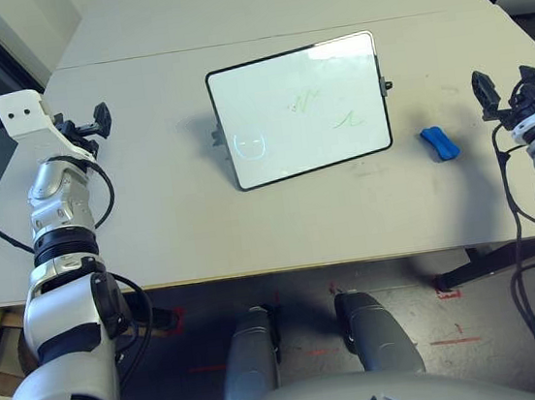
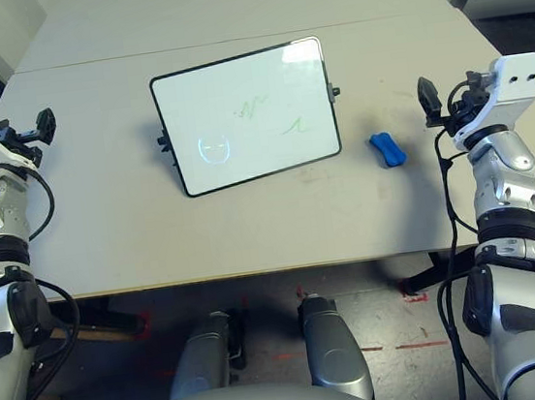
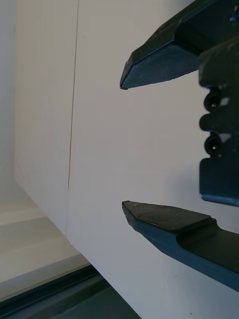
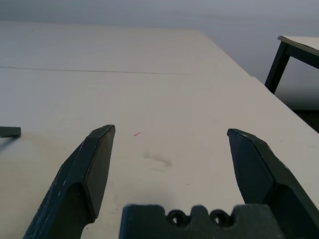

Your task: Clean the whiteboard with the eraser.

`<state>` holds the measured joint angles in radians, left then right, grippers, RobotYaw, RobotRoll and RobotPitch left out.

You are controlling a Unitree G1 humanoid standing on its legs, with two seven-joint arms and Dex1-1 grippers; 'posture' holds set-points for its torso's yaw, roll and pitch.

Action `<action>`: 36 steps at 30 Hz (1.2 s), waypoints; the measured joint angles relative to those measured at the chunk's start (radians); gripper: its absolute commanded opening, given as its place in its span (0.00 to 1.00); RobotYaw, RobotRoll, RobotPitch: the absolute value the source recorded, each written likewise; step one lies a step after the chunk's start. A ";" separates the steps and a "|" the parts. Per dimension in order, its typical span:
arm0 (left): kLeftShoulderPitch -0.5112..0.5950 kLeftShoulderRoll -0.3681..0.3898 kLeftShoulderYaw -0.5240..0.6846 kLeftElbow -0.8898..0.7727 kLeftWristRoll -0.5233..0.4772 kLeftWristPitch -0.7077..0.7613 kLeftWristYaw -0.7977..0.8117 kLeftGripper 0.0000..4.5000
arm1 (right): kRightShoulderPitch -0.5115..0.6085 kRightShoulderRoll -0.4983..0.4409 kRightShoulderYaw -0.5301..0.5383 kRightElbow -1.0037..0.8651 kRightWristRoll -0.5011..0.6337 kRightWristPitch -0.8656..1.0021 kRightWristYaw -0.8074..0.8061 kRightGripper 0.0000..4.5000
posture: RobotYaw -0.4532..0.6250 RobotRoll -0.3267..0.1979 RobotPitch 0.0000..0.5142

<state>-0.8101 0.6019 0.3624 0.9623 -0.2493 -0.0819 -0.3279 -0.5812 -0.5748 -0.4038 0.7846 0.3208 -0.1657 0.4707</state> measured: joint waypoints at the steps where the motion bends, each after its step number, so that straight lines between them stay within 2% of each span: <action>1: -0.001 0.000 0.000 0.000 0.000 0.000 0.000 0.99 | 0.000 0.000 0.000 0.000 0.000 0.000 0.000 1.00 | 0.24 0.62 0.29; 10: 0.000 -0.009 -0.001 -0.012 -0.006 0.010 -0.036 0.99 | 0.000 0.004 0.000 0.000 0.000 0.000 0.002 1.00 | 0.24 0.62 0.30; 14: 0.000 -0.015 -0.002 -0.078 -0.027 0.047 -0.099 0.99 | 0.000 0.004 0.000 -0.006 0.000 0.001 -0.001 1.00 | 0.24 0.62 0.30; 20: 0.021 -0.031 -0.033 -0.309 -0.083 0.165 -0.244 0.99 | 0.006 0.005 0.002 -0.046 -0.001 0.017 -0.005 1.00 | 0.24 0.62 0.30; 28: 0.202 0.007 -0.150 -0.803 -0.181 0.406 -0.447 0.99 | 0.025 -0.004 0.006 -0.123 -0.002 0.100 -0.008 1.00 | 0.22 0.62 0.30; 36: 0.309 0.046 -0.228 -1.051 -0.224 0.496 -0.565 0.99 | 0.024 -0.047 0.043 -0.245 -0.018 0.298 -0.030 1.00 | 0.20 0.62 0.30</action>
<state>-0.5012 0.6477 0.1346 -0.0887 -0.4737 0.4140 -0.8932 -0.5576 -0.6217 -0.3612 0.5398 0.3031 0.1326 0.4405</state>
